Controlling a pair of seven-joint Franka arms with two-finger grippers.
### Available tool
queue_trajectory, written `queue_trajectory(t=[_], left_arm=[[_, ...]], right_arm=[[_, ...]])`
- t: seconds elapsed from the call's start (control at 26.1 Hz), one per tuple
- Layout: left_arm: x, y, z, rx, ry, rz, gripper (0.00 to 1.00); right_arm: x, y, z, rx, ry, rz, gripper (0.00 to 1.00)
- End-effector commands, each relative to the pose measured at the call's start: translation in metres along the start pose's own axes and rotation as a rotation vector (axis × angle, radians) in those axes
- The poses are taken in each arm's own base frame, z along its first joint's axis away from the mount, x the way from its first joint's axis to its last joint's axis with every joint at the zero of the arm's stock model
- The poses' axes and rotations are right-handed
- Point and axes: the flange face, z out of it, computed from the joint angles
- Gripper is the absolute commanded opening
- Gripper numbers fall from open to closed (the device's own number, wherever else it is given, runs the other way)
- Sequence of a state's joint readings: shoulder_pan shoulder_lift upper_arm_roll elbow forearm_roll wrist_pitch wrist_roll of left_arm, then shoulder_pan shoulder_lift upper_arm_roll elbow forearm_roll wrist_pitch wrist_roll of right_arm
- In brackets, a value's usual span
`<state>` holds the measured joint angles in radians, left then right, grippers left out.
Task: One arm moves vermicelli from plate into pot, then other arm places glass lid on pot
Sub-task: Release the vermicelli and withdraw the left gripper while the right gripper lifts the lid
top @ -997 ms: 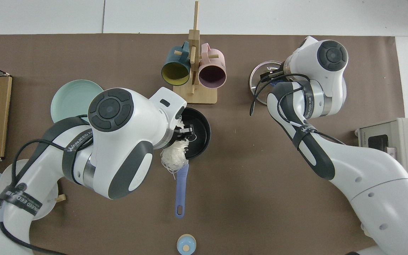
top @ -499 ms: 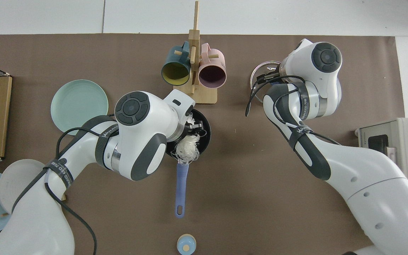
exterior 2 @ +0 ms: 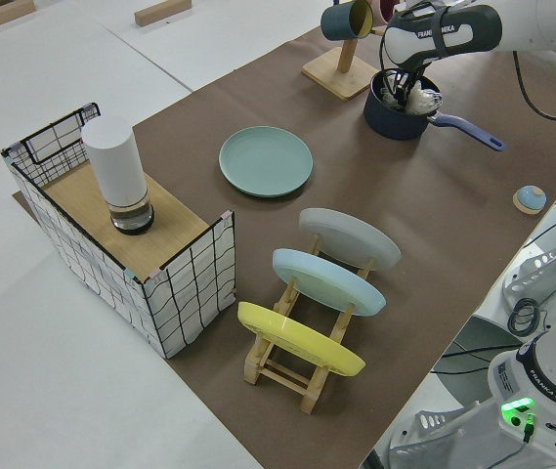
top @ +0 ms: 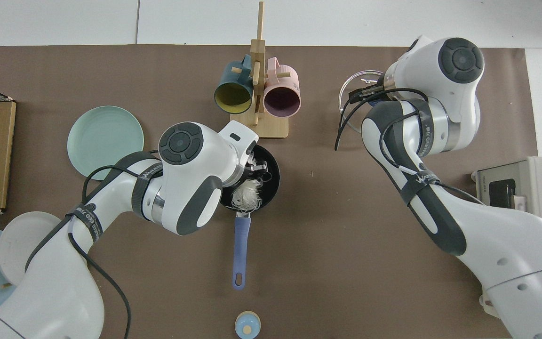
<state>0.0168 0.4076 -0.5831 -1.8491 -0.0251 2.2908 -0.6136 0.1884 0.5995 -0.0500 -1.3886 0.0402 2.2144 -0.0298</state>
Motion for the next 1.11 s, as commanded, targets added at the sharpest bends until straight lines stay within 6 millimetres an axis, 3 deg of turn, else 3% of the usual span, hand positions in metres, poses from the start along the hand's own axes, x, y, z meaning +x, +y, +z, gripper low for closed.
queue_trajectory(t=[0.0,0.15,0.23,0.42,0.5,0.65,0.81,0.96,1.07], left_arm=[[-0.001,0.001,-0.002,0.018,0.002,-0.046,1.0],[0.0,-0.001,-0.016,0.044,-0.015,-0.049,1.0],[0.004,0.0,-0.034,0.051,-0.007,-0.048,1.0],[0.015,-0.013,-0.114,0.101,0.028,-0.043,1.0],[0.018,-0.025,-0.137,0.127,0.03,-0.025,1.0],[0.024,-0.068,-0.196,0.168,0.076,0.033,1.0],[0.022,-0.117,-0.247,0.208,0.088,0.083,1.0],[0.019,-0.167,-0.281,0.231,0.071,0.116,1.0],[0.018,-0.194,-0.295,0.237,0.065,0.131,1.0]], right_arm=[[-0.014,0.004,-0.039,0.023,-0.046,0.015,0.0],[-0.036,0.007,-0.055,0.026,-0.069,0.017,0.0],[-0.047,0.007,-0.063,0.028,-0.077,0.016,0.0],[-0.081,0.002,-0.077,0.034,-0.105,0.019,0.0],[-0.095,0.002,-0.077,0.036,-0.118,0.02,0.0],[-0.124,-0.011,-0.073,0.039,-0.119,0.03,0.0],[-0.132,-0.037,-0.074,0.041,-0.123,0.076,0.0],[-0.133,-0.072,-0.077,0.05,-0.12,0.109,0.0],[-0.133,-0.098,-0.083,0.048,-0.112,0.153,0.0]])
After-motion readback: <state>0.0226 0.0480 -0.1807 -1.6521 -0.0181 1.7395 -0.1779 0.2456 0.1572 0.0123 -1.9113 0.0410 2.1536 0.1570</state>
